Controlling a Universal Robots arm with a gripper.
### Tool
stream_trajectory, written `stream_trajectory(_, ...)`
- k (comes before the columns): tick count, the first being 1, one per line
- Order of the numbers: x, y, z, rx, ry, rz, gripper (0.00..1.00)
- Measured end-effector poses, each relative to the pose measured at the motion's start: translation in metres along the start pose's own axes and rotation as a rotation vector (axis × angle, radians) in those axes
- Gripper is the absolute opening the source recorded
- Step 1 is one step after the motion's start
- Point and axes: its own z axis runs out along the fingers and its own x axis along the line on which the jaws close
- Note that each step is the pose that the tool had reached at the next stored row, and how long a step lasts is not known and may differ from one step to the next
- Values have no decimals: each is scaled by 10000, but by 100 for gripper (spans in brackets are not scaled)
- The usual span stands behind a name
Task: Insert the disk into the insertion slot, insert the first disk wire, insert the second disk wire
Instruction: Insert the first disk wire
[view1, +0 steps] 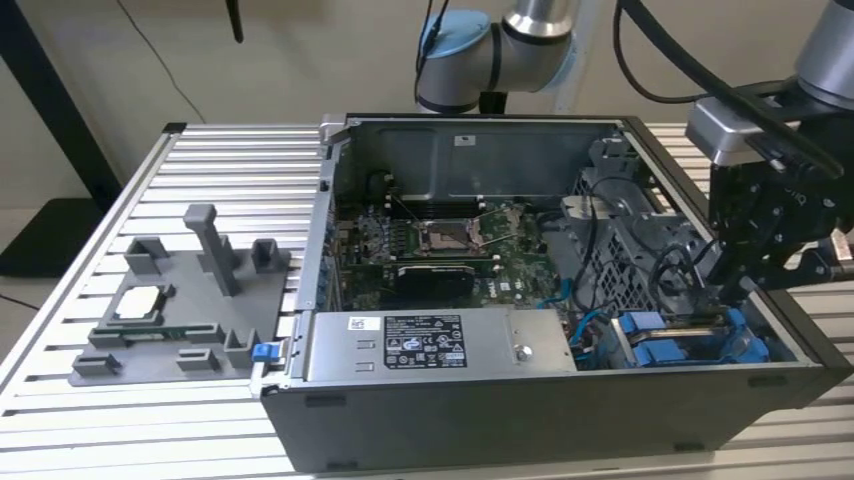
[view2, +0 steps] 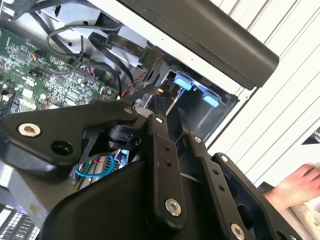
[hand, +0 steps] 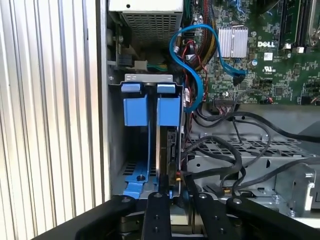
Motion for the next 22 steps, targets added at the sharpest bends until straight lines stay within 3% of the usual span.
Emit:
stream_trajectory(6,-1,-115,7,-375,3,-4,100)
stream_trajectory(10,-1,-120,-20,-410,1,-3,100)
stream_trajectory(18,1,-133,-184,-479,-6,16,100)
stream_trajectory(20,0,-157,-197,-548,-8,13,100)
stream_trajectory(22,-2,-205,-199,-691,-1,14,100)
